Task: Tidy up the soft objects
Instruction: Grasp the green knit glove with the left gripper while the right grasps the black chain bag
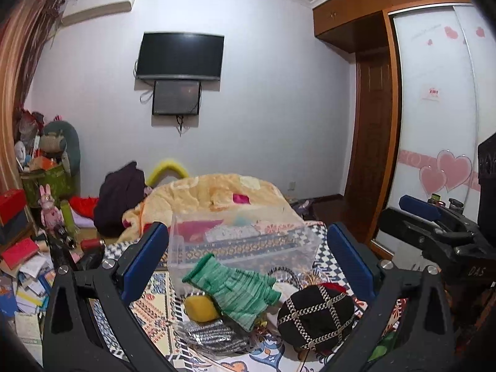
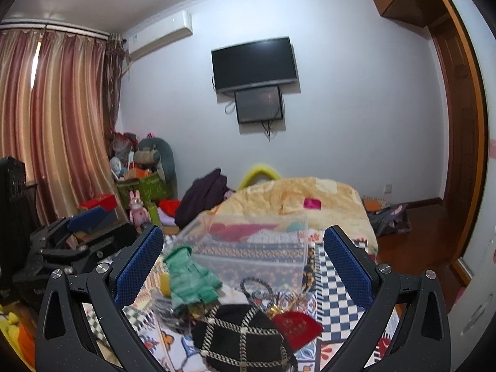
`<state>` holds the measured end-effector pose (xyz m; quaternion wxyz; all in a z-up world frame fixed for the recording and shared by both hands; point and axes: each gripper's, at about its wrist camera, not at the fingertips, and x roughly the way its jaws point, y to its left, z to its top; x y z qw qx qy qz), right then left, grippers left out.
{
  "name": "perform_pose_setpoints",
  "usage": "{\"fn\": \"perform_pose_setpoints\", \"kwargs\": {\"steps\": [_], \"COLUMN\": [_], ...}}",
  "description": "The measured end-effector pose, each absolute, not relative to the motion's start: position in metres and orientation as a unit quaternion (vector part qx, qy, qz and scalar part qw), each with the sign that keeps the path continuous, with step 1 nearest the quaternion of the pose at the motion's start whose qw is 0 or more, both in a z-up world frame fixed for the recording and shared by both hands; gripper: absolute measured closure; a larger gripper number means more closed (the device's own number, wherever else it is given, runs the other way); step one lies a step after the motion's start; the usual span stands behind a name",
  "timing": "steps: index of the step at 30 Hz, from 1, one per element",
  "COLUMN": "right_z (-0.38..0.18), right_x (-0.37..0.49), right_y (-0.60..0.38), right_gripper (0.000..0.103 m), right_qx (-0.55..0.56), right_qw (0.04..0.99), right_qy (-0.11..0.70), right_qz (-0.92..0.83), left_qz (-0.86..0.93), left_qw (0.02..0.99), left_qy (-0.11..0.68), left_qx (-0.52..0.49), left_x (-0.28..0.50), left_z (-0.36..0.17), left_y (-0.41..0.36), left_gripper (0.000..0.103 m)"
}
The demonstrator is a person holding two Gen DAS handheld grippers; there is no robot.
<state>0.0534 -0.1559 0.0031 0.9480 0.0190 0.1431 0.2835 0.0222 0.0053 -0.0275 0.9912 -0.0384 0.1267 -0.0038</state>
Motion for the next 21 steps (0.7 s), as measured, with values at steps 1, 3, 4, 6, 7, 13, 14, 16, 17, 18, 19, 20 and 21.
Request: {"fn": "perform_pose_setpoints", "kwargs": {"steps": [1,3,4,6,7,13,14,16,17,18,19,20,21], "right_z": [-0.002,-0.015,-0.022,-0.033,-0.039,-0.073,-0.075,-0.081,-0.083,-0.085,-0.087,-0.090,-0.089], "right_x": [0.055,0.062,0.065,0.069,0.071,0.080,0.081,0.083,0.084,0.085,0.085,0.087,0.089], "right_y": [-0.156,-0.157,-0.157,-0.157,-0.158,-0.162,-0.161,-0.161,-0.161,-0.160,-0.159,-0.159,-0.153], "right_gripper": [0.000,0.000,0.000,0.000,0.000,0.008,0.011,0.014,0.018,0.020,0.024,0.028,0.029], "right_qx": [0.018,0.019,0.019,0.014,0.011,-0.001,-0.002,-0.003,-0.002,-0.002,-0.003,-0.003,-0.003], "right_qw": [0.947,0.943,0.939,0.936,0.934,0.916,0.914,0.908,0.906,0.903,0.901,0.897,0.895], "right_qy": [0.150,0.172,0.186,0.203,0.213,0.274,0.279,0.295,0.301,0.307,0.312,0.318,0.322], "right_qz": [0.282,0.285,0.288,0.288,0.287,0.292,0.293,0.296,0.298,0.301,0.302,0.306,0.308], "left_qz": [-0.003,-0.002,-0.001,-0.003,-0.005,-0.010,-0.013,-0.015,-0.015,-0.016,-0.017,-0.018,-0.019], "left_qw": [0.990,0.987,0.986,0.983,0.981,0.971,0.969,0.967,0.967,0.966,0.965,0.964,0.963], "left_qy": [0.134,0.149,0.157,0.175,0.186,0.229,0.234,0.241,0.244,0.247,0.250,0.254,0.258], "left_qx": [-0.044,-0.051,-0.052,-0.053,-0.056,-0.071,-0.075,-0.077,-0.077,-0.077,-0.077,-0.078,-0.078], "left_x": [0.026,0.034,0.037,0.045,0.049,0.068,0.069,0.073,0.075,0.076,0.078,0.080,0.081], "left_z": [-0.033,-0.042,-0.047,-0.059,-0.064,-0.097,-0.102,-0.109,-0.112,-0.115,-0.117,-0.119,-0.121], "left_y": [0.008,0.011,0.012,0.014,0.015,0.021,0.022,0.022,0.022,0.022,0.022,0.022,0.021], "left_gripper": [0.000,0.000,0.003,0.011,0.013,0.021,0.021,0.026,0.027,0.030,0.033,0.035,0.039]}}
